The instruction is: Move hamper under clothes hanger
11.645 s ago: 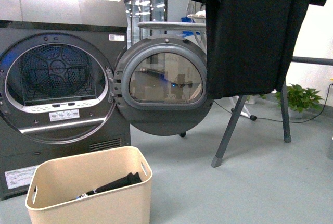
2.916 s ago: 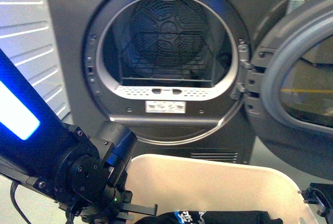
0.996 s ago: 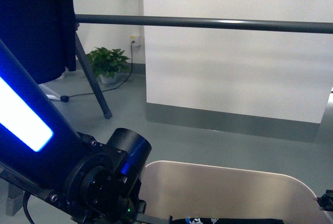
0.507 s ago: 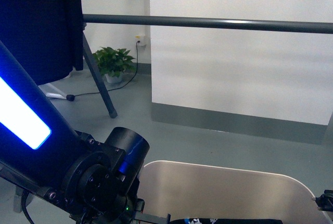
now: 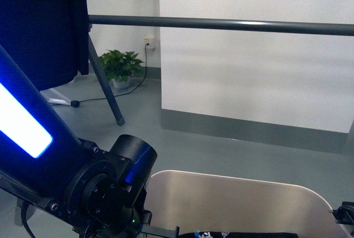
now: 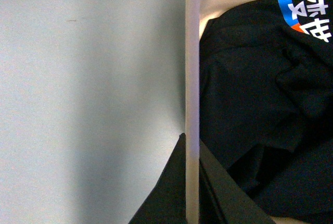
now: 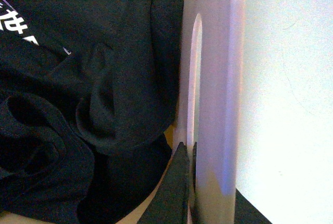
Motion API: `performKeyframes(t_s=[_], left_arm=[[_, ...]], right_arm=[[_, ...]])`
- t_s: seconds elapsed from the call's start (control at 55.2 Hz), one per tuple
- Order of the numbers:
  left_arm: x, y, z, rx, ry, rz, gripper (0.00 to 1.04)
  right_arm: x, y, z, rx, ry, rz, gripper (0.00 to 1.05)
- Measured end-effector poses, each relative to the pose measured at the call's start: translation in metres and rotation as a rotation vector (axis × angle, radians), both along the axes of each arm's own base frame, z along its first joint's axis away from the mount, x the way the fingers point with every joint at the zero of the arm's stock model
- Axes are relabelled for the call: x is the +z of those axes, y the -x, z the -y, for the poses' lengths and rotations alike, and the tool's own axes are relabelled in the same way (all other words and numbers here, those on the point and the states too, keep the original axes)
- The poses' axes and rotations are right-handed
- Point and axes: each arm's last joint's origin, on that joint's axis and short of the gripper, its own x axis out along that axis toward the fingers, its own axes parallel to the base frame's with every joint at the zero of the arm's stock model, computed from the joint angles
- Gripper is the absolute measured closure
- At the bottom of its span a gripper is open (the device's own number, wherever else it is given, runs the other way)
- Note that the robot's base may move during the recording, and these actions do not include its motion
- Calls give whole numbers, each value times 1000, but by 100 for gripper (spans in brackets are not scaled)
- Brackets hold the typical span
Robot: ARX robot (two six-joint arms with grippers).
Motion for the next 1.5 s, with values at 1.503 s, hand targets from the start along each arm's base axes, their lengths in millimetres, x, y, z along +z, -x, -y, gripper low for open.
performKeyframes(t_s=[1.503], left_arm=[[0,0,-2,4,-1,-1,101]], right_arm=[[0,0,-1,5,-2,1,102]])
